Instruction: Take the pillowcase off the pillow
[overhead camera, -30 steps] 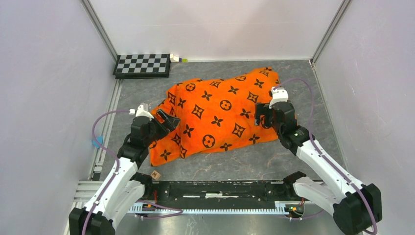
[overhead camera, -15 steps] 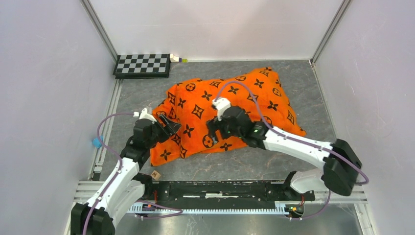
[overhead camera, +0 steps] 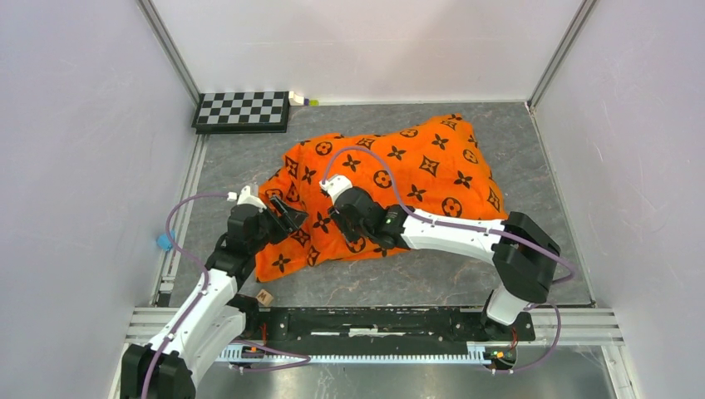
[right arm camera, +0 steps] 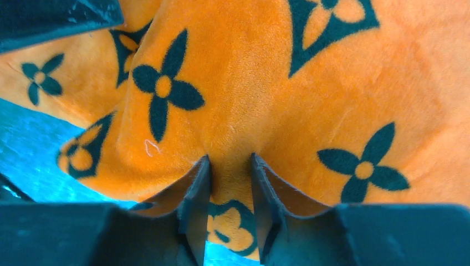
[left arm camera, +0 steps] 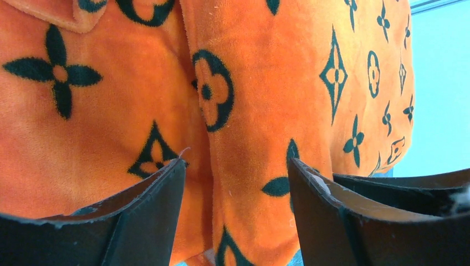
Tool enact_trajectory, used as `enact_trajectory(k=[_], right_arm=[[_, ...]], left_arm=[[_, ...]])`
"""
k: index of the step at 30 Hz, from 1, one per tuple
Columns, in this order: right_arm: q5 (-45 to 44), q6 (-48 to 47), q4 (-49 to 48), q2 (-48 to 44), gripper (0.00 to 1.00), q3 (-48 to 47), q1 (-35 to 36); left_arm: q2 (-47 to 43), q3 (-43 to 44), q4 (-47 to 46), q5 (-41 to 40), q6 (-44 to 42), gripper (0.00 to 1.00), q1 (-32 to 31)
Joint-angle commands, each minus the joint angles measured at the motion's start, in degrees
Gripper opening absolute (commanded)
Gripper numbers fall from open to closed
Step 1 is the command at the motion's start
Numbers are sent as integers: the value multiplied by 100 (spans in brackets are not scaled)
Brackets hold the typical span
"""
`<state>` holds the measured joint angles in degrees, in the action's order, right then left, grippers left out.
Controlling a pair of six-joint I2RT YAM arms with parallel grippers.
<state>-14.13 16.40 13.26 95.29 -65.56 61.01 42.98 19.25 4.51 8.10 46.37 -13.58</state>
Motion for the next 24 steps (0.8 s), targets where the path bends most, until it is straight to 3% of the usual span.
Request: enact_trajectory(k=[1,2,6,10,16,24], right_arm=[[-101,31,-63,-69,23,-187,-11],[-79,53,-141,-149,13,-147,-4],[-275,183,-328,-594,0,59,-15],[-665,522,-430,-1074,0,396,-107],[-249,1233,-1210,-1964,2,1563,-687],[-33,1540,-1012,-1907,0,1928,-1060]], left_arm=[[28,-52,-316,78,-164,74,-2],[64,-60,-340,92,-150,74,-2],[159,-49,-372,161,-119,73,-4],[190,-17,-381,153,-118,72,-4],[463,-4,-433,365,-78,72,-4],[1050,-96,-939,811,74,63,-4]])
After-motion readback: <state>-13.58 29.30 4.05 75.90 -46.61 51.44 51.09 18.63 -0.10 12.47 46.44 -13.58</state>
